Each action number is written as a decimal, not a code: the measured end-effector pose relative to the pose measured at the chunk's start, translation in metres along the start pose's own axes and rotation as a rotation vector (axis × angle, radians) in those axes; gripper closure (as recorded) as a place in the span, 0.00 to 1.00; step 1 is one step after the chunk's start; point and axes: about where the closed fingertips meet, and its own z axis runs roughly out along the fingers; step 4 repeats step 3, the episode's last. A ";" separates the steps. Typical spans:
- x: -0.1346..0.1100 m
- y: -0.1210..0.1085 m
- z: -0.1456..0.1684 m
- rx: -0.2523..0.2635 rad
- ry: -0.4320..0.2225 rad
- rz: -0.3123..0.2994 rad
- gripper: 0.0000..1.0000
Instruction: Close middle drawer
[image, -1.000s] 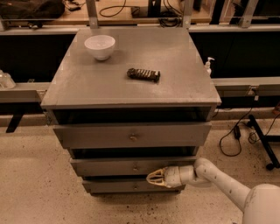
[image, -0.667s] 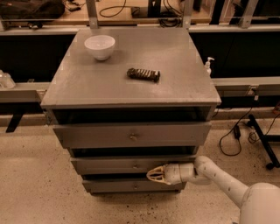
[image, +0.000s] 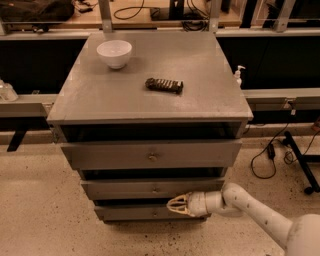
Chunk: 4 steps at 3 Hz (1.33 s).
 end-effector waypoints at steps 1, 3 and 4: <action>-0.028 0.006 -0.028 0.069 0.104 -0.114 1.00; -0.075 0.059 -0.001 0.059 0.226 -0.225 1.00; -0.075 0.059 -0.001 0.059 0.226 -0.225 1.00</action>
Offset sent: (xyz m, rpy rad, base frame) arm -0.1342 0.0235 0.0403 -0.2519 -0.2102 -0.0589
